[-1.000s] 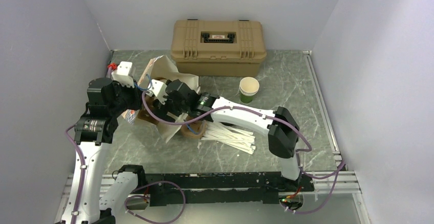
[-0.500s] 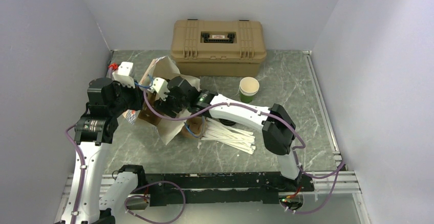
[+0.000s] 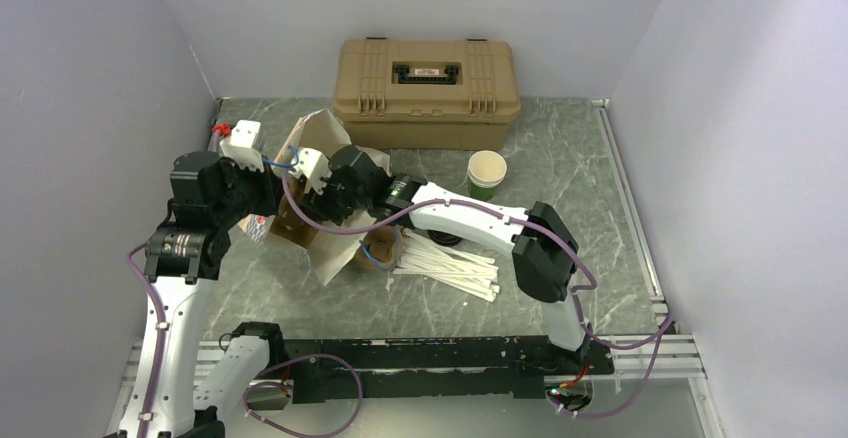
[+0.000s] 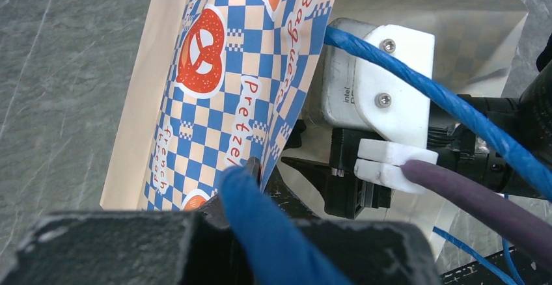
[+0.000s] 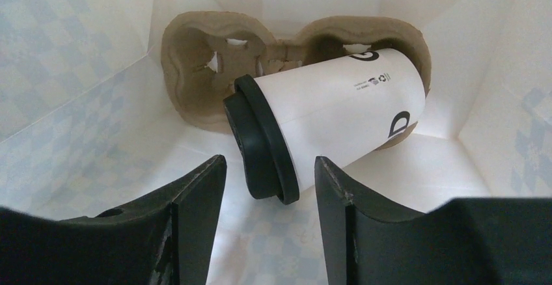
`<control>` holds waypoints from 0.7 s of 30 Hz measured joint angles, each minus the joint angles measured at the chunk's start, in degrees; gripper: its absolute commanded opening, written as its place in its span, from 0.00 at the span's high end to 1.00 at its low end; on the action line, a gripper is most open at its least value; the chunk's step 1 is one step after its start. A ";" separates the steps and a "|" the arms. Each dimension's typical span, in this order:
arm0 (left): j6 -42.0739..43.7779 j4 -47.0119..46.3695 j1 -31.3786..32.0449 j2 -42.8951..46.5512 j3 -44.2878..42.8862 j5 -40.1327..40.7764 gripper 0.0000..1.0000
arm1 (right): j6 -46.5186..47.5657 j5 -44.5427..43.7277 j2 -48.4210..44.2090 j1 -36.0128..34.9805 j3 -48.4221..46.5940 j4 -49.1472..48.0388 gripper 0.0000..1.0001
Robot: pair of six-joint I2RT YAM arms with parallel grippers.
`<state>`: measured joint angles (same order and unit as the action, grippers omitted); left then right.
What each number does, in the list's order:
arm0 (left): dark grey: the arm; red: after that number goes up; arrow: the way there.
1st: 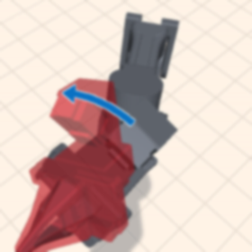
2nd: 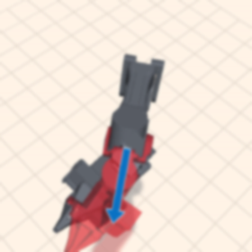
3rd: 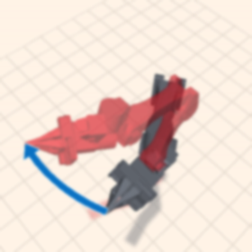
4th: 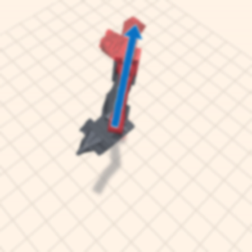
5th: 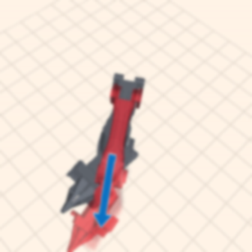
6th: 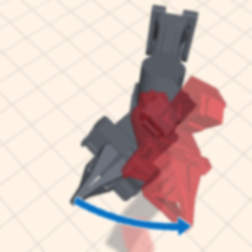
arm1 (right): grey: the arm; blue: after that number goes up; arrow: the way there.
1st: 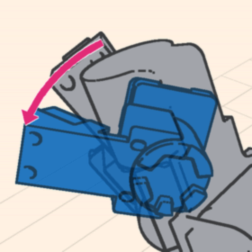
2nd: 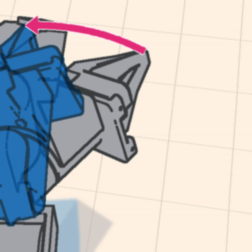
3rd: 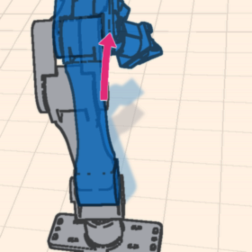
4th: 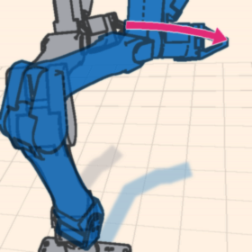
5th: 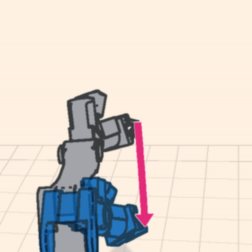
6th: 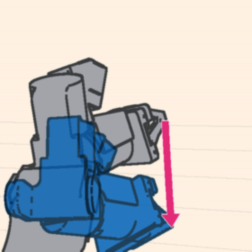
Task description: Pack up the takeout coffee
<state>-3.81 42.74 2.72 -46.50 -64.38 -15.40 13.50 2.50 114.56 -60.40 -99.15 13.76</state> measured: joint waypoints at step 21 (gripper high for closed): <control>0.00 0.46 0.00 -0.87 -0.37 -0.20 1.00 | 0.28 0.92 0.96 0.31 3.10 -1.92 0.86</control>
<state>-3.81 43.20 2.72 -47.37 -64.75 -15.59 13.78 3.42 115.52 -60.10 -96.05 11.84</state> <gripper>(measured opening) 0.021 0.199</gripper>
